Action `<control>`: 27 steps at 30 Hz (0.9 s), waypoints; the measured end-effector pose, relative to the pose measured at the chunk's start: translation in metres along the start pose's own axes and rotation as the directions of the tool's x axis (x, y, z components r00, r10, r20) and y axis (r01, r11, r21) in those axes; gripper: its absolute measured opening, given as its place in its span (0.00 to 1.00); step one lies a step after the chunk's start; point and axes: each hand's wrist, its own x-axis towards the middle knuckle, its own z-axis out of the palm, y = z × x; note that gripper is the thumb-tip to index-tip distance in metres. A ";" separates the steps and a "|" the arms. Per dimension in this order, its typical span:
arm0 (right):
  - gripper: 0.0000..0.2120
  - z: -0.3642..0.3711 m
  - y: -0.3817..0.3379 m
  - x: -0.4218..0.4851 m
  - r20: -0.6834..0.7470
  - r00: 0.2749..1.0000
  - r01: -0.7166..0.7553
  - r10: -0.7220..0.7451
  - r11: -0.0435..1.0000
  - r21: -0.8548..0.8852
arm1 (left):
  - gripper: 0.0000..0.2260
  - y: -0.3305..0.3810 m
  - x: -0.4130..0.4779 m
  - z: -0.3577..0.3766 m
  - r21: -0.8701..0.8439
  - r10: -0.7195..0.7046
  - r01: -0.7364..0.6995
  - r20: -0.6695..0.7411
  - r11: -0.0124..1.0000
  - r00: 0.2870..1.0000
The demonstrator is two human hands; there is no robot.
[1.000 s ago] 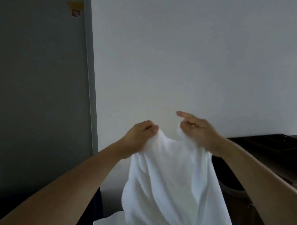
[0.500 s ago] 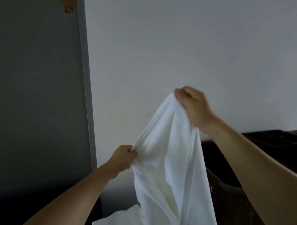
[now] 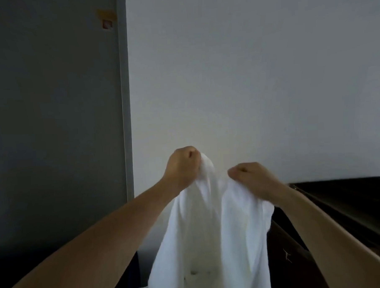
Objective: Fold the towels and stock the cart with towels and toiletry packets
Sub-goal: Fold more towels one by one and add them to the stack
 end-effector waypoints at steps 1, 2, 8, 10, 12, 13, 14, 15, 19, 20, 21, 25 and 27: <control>0.09 0.005 0.001 -0.006 -0.003 1.000 0.006 -0.006 0.985 0.175 | 0.16 0.006 -0.003 0.006 0.056 0.048 -0.049 0.026 0.997 0.999; 0.14 0.008 0.000 -0.013 0.046 0.999 -0.002 -0.017 0.917 0.398 | 0.16 0.010 -0.006 0.012 0.101 0.081 -0.087 0.059 0.991 0.995; 0.13 0.027 0.006 -0.031 0.194 0.980 -0.053 -0.042 0.886 0.461 | 0.10 -0.013 -0.021 0.019 0.002 0.009 -0.011 0.448 1.000 0.894; 0.16 0.022 0.002 -0.024 0.054 0.996 0.040 -0.075 0.878 0.478 | 0.09 -0.032 -0.026 0.018 0.194 -0.034 -0.080 0.521 0.978 0.853; 0.18 0.018 -0.009 -0.017 -0.002 0.987 0.149 -0.160 0.910 0.386 | 0.12 -0.049 -0.027 0.018 0.292 -0.086 -0.036 0.395 0.956 0.915; 0.18 0.017 -0.014 -0.012 -0.016 0.979 0.196 -0.203 0.920 0.338 | 0.15 -0.057 -0.026 0.016 0.278 -0.115 0.029 0.296 0.960 0.948; 0.18 0.015 -0.019 -0.008 -0.053 0.972 0.236 -0.231 0.925 0.299 | 0.14 -0.065 -0.024 0.013 0.251 -0.152 0.095 0.216 0.963 0.964; 0.18 0.009 -0.022 -0.002 -0.122 0.961 0.273 -0.249 0.925 0.265 | 0.09 -0.073 -0.021 0.009 0.233 -0.195 0.155 0.161 0.960 0.968; 0.18 -0.037 -0.033 0.019 -0.462 0.876 0.292 -0.142 0.917 0.272 | 0.03 -0.105 -0.019 -0.016 0.245 -0.335 0.310 0.069 0.919 0.940; 0.19 -0.048 -0.038 0.022 -0.522 0.846 0.305 -0.107 0.900 0.310 | 0.03 -0.108 -0.020 -0.021 0.233 -0.342 0.323 0.041 0.917 0.939; 0.19 -0.056 -0.041 0.025 -0.567 0.820 0.324 -0.080 0.881 0.345 | 0.03 -0.108 -0.020 -0.024 0.217 -0.335 0.323 0.023 0.921 0.942; 0.18 -0.050 -0.035 0.031 -0.510 0.858 0.249 -0.055 0.914 0.321 | 0.05 -0.084 -0.026 -0.026 0.024 -0.287 0.294 0.312 0.955 0.906; 0.17 -0.036 -0.014 0.032 -0.425 0.905 0.124 -0.008 0.962 0.245 | 0.04 -0.072 -0.031 -0.022 -0.169 -0.272 0.379 0.448 0.910 0.852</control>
